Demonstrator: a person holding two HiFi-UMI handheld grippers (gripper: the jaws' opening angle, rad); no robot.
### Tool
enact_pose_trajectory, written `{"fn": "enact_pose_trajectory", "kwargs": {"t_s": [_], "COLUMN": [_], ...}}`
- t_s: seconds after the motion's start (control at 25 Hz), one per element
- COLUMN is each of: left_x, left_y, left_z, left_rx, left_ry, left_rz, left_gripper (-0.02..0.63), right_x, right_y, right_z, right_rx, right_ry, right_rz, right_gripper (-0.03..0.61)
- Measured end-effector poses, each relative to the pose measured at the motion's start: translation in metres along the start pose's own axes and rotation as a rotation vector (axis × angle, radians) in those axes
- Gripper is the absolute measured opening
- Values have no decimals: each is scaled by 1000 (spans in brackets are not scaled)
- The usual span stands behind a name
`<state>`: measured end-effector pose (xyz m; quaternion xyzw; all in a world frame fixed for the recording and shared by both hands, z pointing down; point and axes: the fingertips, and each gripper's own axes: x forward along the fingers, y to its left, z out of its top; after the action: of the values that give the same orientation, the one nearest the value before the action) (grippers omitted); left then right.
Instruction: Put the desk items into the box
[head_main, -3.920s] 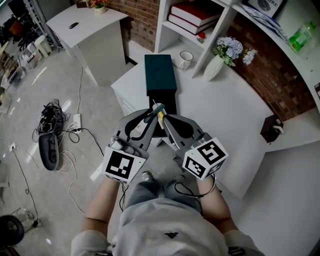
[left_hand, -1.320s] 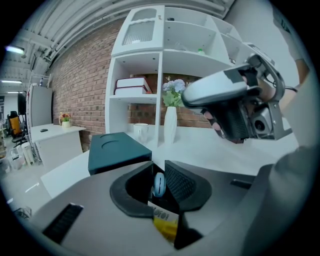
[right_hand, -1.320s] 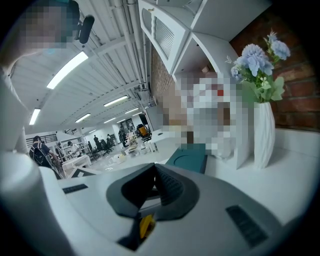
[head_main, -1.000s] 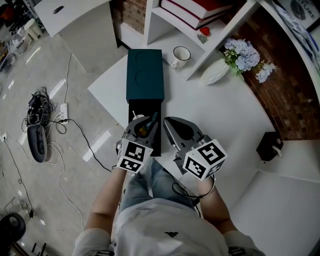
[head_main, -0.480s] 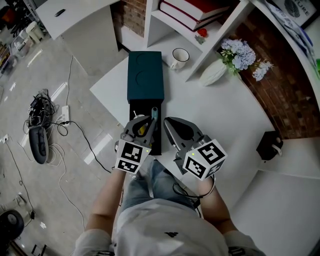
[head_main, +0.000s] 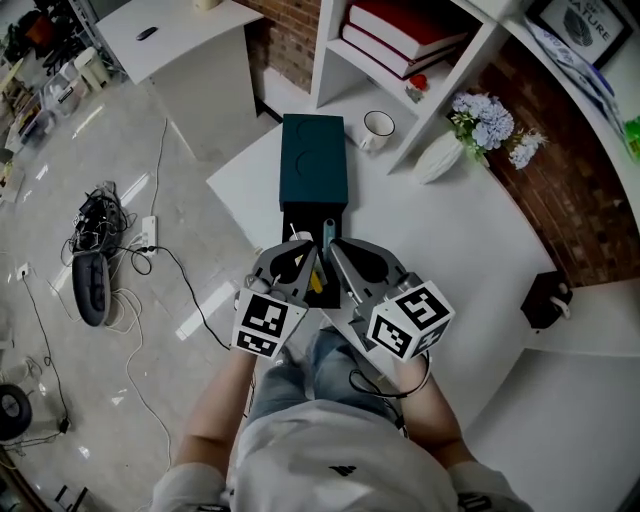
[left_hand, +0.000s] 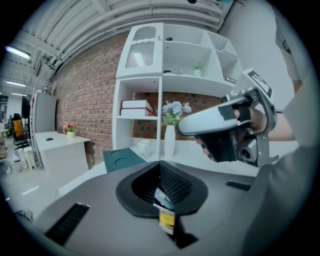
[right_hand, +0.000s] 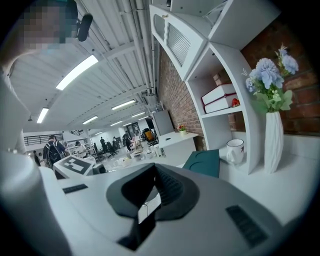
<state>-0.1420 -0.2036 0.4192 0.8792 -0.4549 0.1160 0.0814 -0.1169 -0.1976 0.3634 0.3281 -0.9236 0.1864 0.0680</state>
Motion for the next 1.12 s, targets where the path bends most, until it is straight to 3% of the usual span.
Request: {"fn": "enact_pose_trajectory", "kwargs": {"t_s": [0.68,1.12], "left_x": [-117,-146], "left_y": [19,20], "left_z": [65,69], "left_rx": [-9,-2], "left_ry": [-204,-241], "left_rz": [58,36], "left_gripper": [12,11], "right_x": [21,11], "right_y": [81,107], "right_z": [2,6], "right_rx": [-62,-94], "right_ry": [-32,-61], "right_rz": [67,37], "right_gripper": [9,9]}}
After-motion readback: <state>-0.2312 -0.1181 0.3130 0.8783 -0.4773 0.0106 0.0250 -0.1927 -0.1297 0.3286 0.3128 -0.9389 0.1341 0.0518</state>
